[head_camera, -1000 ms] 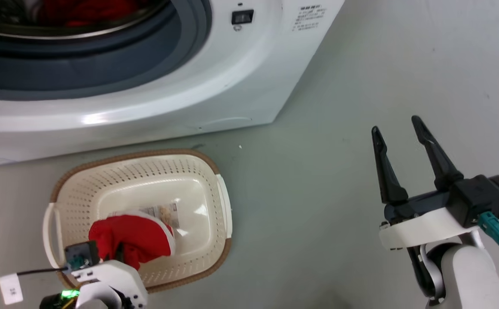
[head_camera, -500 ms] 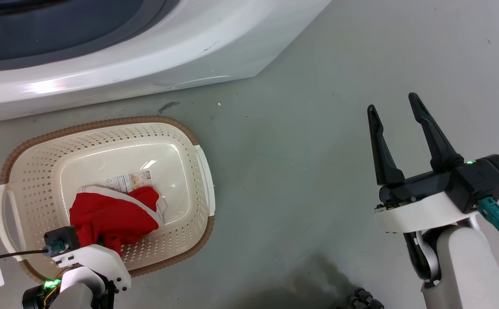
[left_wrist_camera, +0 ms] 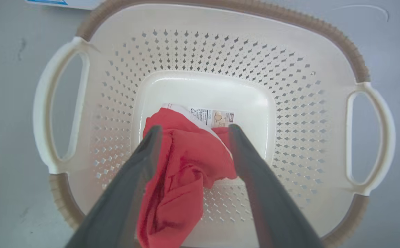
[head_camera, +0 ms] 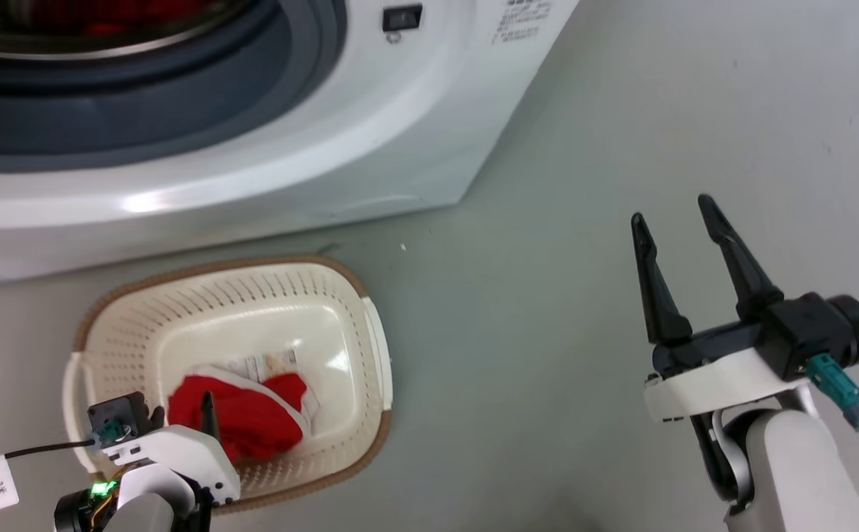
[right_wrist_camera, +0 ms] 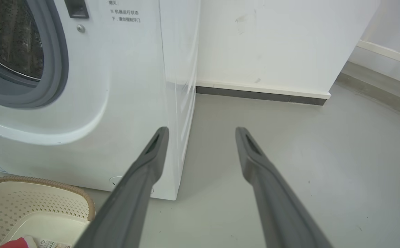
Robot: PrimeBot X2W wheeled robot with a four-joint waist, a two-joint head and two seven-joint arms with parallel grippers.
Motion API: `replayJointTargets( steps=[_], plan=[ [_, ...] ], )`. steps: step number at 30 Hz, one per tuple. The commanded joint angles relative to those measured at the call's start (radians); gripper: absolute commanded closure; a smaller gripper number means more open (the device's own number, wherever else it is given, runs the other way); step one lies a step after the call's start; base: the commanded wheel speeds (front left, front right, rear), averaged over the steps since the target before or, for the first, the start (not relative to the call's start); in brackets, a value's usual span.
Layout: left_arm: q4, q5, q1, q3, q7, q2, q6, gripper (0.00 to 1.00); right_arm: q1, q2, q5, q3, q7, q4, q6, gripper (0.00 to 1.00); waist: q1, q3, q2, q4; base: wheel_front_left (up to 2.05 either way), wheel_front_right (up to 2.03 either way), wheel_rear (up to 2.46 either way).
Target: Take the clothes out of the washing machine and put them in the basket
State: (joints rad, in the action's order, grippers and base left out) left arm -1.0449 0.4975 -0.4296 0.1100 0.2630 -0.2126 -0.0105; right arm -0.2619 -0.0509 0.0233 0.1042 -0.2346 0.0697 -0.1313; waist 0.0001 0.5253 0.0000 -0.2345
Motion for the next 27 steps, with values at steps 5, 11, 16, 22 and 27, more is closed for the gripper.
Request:
replayJointTargets(
  steps=[5, 11, 16, 22, 27],
  plan=[
    [0.12, -0.057, 0.071, -0.043, 0.002, 0.023, 0.003, 0.0, 0.064, 0.001, -0.023, -0.005, 0.029, -0.007, 0.001, 0.0, -0.0001, -0.194, 0.0, 0.057, 0.0, 0.0, 0.0],
    [0.257, -0.123, 0.103, -0.083, 0.003, 0.047, 0.015, 0.0, 0.114, 0.001, -0.023, -0.016, 0.058, -0.033, 0.001, 0.0, -0.0001, -0.268, 0.0, 0.077, 0.0, 0.0, 0.0],
    [0.381, -0.178, 0.112, -0.107, 0.003, 0.056, 0.027, 0.0, 0.142, 0.001, -0.022, -0.029, 0.075, -0.058, 0.001, 0.0, -0.0001, -0.297, 0.0, 0.084, 0.0, 0.0, 0.0],
    [0.453, -0.216, 0.053, -0.11, 0.003, 0.049, 0.05, 0.0, 0.159, 0.001, -0.022, -0.026, 0.088, -0.078, 0.001, 0.0, -0.0001, -0.315, 0.0, 0.083, 0.0, 0.0, 0.0],
    [0.42, -0.224, -0.023, -0.095, -0.015, 0.029, 0.069, 0.0, 0.157, 0.001, -0.017, -0.018, 0.091, -0.084, 0.001, 0.0, -0.0001, -0.311, 0.0, 0.07, 0.0, 0.0, 0.0]
  ],
)
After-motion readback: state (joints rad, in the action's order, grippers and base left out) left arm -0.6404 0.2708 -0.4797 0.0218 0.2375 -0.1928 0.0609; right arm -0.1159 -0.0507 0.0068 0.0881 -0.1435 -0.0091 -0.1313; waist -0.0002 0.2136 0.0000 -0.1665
